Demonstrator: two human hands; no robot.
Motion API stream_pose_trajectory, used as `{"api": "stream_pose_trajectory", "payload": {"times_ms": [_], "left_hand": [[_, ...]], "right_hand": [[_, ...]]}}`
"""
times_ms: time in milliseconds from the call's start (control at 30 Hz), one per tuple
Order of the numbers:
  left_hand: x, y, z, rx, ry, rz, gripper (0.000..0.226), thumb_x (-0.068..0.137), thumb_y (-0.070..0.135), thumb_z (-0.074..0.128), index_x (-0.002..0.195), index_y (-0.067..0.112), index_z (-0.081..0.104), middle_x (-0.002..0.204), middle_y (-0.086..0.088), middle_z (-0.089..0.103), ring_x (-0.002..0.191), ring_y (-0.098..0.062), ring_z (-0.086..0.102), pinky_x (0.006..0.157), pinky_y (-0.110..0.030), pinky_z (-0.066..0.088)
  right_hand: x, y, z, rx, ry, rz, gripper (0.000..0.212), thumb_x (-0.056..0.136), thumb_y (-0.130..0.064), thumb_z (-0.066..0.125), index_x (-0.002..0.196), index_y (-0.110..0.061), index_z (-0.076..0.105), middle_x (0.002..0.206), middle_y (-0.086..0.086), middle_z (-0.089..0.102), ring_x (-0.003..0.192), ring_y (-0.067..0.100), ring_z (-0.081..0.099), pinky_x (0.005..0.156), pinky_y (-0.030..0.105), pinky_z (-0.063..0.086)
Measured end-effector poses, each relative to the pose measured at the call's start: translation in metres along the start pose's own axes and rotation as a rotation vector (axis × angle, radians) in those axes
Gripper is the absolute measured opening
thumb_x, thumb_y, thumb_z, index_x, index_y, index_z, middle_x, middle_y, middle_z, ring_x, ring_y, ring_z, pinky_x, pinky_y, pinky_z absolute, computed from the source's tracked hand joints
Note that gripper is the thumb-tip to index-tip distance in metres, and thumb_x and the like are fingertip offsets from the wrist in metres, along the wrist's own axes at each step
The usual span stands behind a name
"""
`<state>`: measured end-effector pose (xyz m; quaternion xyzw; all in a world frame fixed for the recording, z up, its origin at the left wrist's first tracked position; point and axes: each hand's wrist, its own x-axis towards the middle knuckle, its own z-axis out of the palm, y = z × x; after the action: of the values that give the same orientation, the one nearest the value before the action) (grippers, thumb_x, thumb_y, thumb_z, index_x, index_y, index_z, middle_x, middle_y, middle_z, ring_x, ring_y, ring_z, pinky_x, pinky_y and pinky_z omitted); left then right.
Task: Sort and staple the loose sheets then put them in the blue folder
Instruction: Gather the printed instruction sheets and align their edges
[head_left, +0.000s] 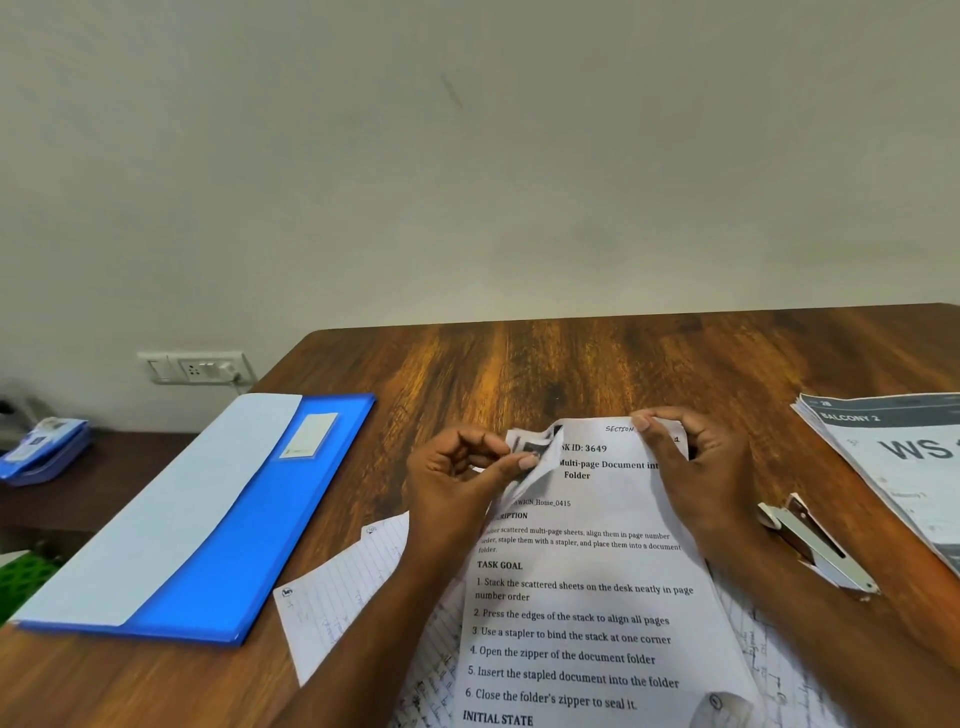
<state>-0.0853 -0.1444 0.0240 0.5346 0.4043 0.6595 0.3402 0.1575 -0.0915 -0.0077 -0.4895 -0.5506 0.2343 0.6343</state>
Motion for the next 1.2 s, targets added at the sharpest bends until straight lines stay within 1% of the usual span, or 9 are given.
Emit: {"api": "stream_pose_trajectory", "payload": {"times_ms": [100, 300, 467, 567, 733, 800, 900, 1067, 1200], "left_hand": [[-0.0021, 0.0003, -0.0005, 0.084, -0.017, 0.005, 0.021, 0.068, 0.016, 0.094, 0.082, 0.015, 0.079, 0.086, -0.006, 0.079, 0.076, -0.029, 0.074, 0.069, -0.045, 0.060], [-0.0013, 0.0011, -0.0016, 0.021, 0.012, -0.045, 0.030, 0.073, 0.023, 0.088, 0.099, 0.014, 0.079, 0.090, -0.005, 0.078, 0.078, -0.017, 0.070, 0.073, -0.028, 0.060], [-0.0007, -0.0024, -0.0038, 0.045, 0.007, -0.032, 0.030, 0.084, 0.021, 0.079, 0.113, 0.014, 0.077, 0.094, -0.009, 0.078, 0.087, -0.025, 0.074, 0.077, -0.032, 0.062], [-0.0011, -0.0005, -0.0033, 0.040, 0.019, -0.006, 0.034, 0.082, 0.020, 0.079, 0.114, 0.013, 0.076, 0.090, -0.004, 0.078, 0.081, -0.013, 0.073, 0.073, -0.024, 0.060], [-0.0003, -0.0031, -0.0024, 0.118, 0.038, 0.062, 0.022, 0.085, 0.007, 0.082, 0.106, 0.013, 0.079, 0.092, -0.002, 0.079, 0.080, -0.012, 0.071, 0.074, -0.026, 0.059], [-0.0009, -0.0044, -0.0026, 0.130, 0.038, 0.057, 0.017, 0.085, 0.008, 0.083, 0.100, 0.015, 0.079, 0.093, -0.003, 0.079, 0.082, -0.021, 0.074, 0.074, -0.037, 0.062], [-0.0008, -0.0059, -0.0032, 0.148, 0.041, 0.039, 0.015, 0.082, 0.014, 0.086, 0.095, 0.017, 0.078, 0.091, -0.004, 0.078, 0.081, -0.032, 0.073, 0.072, -0.050, 0.060], [-0.0033, -0.0064, -0.0033, 0.205, 0.039, 0.008, 0.020, 0.076, 0.021, 0.093, 0.081, 0.015, 0.075, 0.078, -0.003, 0.075, 0.053, -0.026, 0.055, 0.049, -0.036, 0.044], [-0.0035, -0.0055, -0.0031, 0.192, 0.060, 0.022, 0.017, 0.078, 0.027, 0.089, 0.083, 0.015, 0.079, 0.077, -0.003, 0.076, 0.056, -0.025, 0.061, 0.050, -0.032, 0.048]], "right_hand": [[0.0001, 0.0010, -0.0004, 0.011, -0.004, 0.002, 0.002, 0.091, -0.031, 0.078, 0.093, -0.030, 0.078, 0.092, -0.019, 0.078, 0.082, 0.006, 0.073, 0.068, 0.027, 0.058], [-0.0006, -0.0017, -0.0002, 0.038, -0.005, 0.011, 0.002, 0.092, -0.027, 0.078, 0.094, -0.027, 0.078, 0.090, -0.022, 0.077, 0.079, 0.002, 0.072, 0.064, 0.012, 0.053], [-0.0008, -0.0020, 0.0002, 0.050, 0.001, 0.022, 0.004, 0.092, -0.027, 0.078, 0.094, -0.025, 0.079, 0.088, -0.017, 0.078, 0.077, 0.001, 0.071, 0.064, 0.015, 0.054], [-0.0010, -0.0031, 0.0000, 0.059, -0.008, 0.023, 0.001, 0.092, -0.026, 0.078, 0.092, -0.027, 0.078, 0.089, -0.018, 0.078, 0.077, 0.000, 0.070, 0.065, 0.015, 0.054], [-0.0010, -0.0015, -0.0011, 0.031, -0.015, 0.015, 0.002, 0.093, -0.027, 0.077, 0.094, -0.027, 0.079, 0.091, -0.019, 0.078, 0.081, 0.004, 0.072, 0.069, 0.022, 0.056], [-0.0010, -0.0006, -0.0007, 0.028, -0.011, 0.021, 0.004, 0.093, -0.028, 0.077, 0.096, -0.026, 0.079, 0.091, -0.018, 0.078, 0.082, 0.007, 0.073, 0.069, 0.026, 0.057], [-0.0010, -0.0013, -0.0007, 0.045, -0.015, 0.015, 0.003, 0.093, -0.027, 0.077, 0.095, -0.026, 0.079, 0.090, -0.017, 0.078, 0.079, 0.004, 0.072, 0.067, 0.020, 0.056], [-0.0004, -0.0028, 0.0001, 0.056, -0.016, 0.006, 0.004, 0.092, -0.027, 0.078, 0.091, -0.031, 0.077, 0.089, -0.019, 0.078, 0.077, 0.002, 0.071, 0.065, 0.015, 0.054], [-0.0003, -0.0020, -0.0004, 0.036, -0.014, 0.008, 0.002, 0.093, -0.030, 0.078, 0.093, -0.032, 0.078, 0.092, -0.018, 0.078, 0.083, 0.008, 0.074, 0.072, 0.027, 0.057]]}}
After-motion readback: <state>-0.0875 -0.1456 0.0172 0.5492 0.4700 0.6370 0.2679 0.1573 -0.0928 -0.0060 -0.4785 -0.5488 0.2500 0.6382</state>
